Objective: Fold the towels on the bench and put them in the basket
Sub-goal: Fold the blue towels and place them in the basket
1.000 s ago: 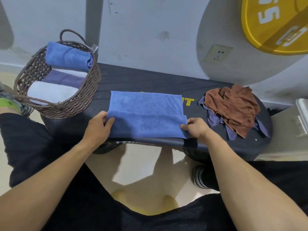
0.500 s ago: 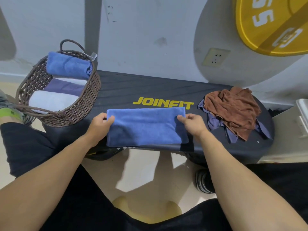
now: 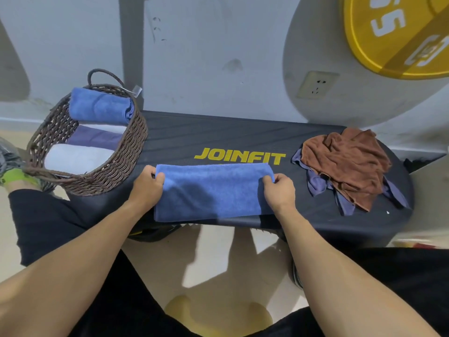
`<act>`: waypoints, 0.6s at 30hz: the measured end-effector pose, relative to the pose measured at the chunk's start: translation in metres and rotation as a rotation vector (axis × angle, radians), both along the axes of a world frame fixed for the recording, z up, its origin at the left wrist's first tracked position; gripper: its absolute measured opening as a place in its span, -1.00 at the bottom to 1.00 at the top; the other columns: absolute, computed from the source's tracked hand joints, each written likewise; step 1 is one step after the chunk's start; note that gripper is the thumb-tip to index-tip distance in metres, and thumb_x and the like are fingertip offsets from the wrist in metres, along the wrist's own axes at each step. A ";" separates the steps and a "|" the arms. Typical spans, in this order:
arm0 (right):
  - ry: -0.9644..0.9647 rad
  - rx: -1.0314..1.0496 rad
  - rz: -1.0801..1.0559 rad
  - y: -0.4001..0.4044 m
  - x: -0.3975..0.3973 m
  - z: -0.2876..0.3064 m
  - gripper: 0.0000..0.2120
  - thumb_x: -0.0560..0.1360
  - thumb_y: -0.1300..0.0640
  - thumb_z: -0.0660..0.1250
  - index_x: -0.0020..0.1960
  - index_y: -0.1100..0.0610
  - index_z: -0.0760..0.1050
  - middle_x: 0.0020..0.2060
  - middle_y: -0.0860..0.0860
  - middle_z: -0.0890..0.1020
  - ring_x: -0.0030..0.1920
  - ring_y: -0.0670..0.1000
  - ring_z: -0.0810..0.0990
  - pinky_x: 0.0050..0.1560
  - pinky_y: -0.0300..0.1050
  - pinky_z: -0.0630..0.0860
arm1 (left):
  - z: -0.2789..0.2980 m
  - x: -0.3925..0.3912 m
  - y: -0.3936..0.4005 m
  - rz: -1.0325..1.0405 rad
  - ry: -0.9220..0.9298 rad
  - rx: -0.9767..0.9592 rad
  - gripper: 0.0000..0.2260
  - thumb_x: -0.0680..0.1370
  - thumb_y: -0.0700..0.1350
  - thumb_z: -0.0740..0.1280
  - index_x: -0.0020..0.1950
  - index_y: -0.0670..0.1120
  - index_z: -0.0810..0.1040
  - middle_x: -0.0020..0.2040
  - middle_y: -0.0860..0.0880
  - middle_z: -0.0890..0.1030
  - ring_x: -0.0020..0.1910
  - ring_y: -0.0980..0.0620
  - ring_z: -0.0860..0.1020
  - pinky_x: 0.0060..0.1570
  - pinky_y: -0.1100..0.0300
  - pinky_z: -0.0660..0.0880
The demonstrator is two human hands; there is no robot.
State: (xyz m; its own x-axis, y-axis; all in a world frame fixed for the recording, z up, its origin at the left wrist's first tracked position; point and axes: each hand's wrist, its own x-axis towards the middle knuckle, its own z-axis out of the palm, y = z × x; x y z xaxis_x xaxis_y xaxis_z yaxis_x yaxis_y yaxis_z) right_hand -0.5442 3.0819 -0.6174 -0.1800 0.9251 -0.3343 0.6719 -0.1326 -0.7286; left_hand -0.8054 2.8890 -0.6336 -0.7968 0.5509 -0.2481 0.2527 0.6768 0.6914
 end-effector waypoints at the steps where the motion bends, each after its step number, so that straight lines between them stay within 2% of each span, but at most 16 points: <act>1: -0.005 0.000 -0.006 -0.003 0.001 -0.002 -0.79 0.55 0.10 0.30 -0.20 0.19 0.49 -0.34 0.01 0.52 -0.28 0.03 0.46 -0.34 -0.14 0.28 | 0.001 -0.002 0.001 -0.008 -0.009 -0.025 -0.88 0.61 -0.08 0.21 -0.11 -0.09 0.40 -0.22 -0.02 0.50 -0.26 0.04 0.43 -0.34 0.16 0.27; 3: -0.031 -0.009 0.002 -0.003 0.001 -0.005 -0.76 0.54 0.06 0.35 -0.21 0.20 0.50 -0.36 0.01 0.52 -0.26 0.05 0.49 -0.37 -0.17 0.29 | 0.003 -0.005 0.005 -0.045 -0.028 -0.063 -0.85 0.60 -0.04 0.23 -0.08 -0.11 0.42 -0.18 -0.03 0.53 -0.20 0.00 0.47 -0.29 0.14 0.30; 5: -0.083 -0.015 0.049 0.003 -0.003 -0.003 -0.65 0.55 -0.02 0.34 -0.29 0.18 0.41 -0.39 0.03 0.48 -0.27 0.09 0.47 -0.37 -0.14 0.28 | 0.006 -0.005 0.010 -0.086 -0.011 -0.117 -0.81 0.60 0.00 0.25 -0.03 -0.12 0.40 -0.10 -0.05 0.54 -0.12 -0.06 0.48 -0.18 0.09 0.33; 8: -0.151 -0.021 0.117 0.013 -0.009 0.001 -0.53 0.63 -0.11 0.18 -0.32 0.19 0.33 -0.31 0.13 0.48 -0.21 0.15 0.44 -0.25 -0.08 0.29 | 0.006 -0.003 0.016 -0.089 0.054 -0.197 -0.84 0.64 -0.09 0.18 0.04 -0.19 0.36 0.00 -0.21 0.53 -0.07 -0.14 0.44 -0.09 0.06 0.31; 10: -0.185 -0.017 0.182 0.021 -0.012 0.003 -0.56 0.64 -0.07 0.16 -0.30 0.21 0.34 -0.29 0.14 0.47 -0.19 0.16 0.43 -0.25 -0.07 0.29 | 0.007 -0.001 0.017 -0.071 0.071 -0.217 -0.86 0.66 -0.13 0.12 0.09 -0.21 0.35 0.02 -0.24 0.51 -0.06 -0.15 0.42 -0.07 0.05 0.30; 14: -0.172 -0.047 0.249 0.033 -0.012 0.009 -0.59 0.62 0.02 0.21 -0.34 0.15 0.25 -0.41 0.06 0.36 -0.26 0.13 0.37 -0.40 -0.08 0.21 | 0.010 0.004 0.016 -0.030 0.058 -0.194 -0.85 0.66 -0.14 0.08 0.05 -0.22 0.34 0.03 -0.27 0.51 -0.02 -0.21 0.46 -0.08 0.04 0.29; 16: -0.123 -0.031 0.227 0.031 -0.010 0.007 -0.68 0.64 0.05 0.18 -0.23 0.19 0.31 -0.32 0.09 0.43 -0.21 0.14 0.40 -0.31 -0.05 0.26 | 0.011 0.005 0.016 -0.026 0.061 -0.171 -0.85 0.66 -0.14 0.08 0.06 -0.23 0.32 0.05 -0.33 0.52 0.01 -0.26 0.48 -0.09 0.02 0.29; 18: -0.088 -0.020 0.186 0.027 -0.009 0.003 -0.73 0.65 0.04 0.14 -0.10 0.22 0.34 -0.17 0.13 0.48 -0.12 0.15 0.44 -0.18 -0.06 0.29 | 0.010 0.004 0.017 -0.022 0.055 -0.162 -0.86 0.67 -0.13 0.07 0.06 -0.21 0.30 0.05 -0.34 0.53 -0.05 -0.22 0.47 -0.09 0.02 0.30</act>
State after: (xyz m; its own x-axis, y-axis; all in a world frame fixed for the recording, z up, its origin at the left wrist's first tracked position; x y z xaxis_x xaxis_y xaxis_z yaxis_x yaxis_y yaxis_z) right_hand -0.5532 3.1087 -0.6140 -0.3165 0.8715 -0.3746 0.7474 -0.0141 -0.6643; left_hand -0.8009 2.9062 -0.6232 -0.7999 0.5249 -0.2911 0.3032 0.7719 0.5588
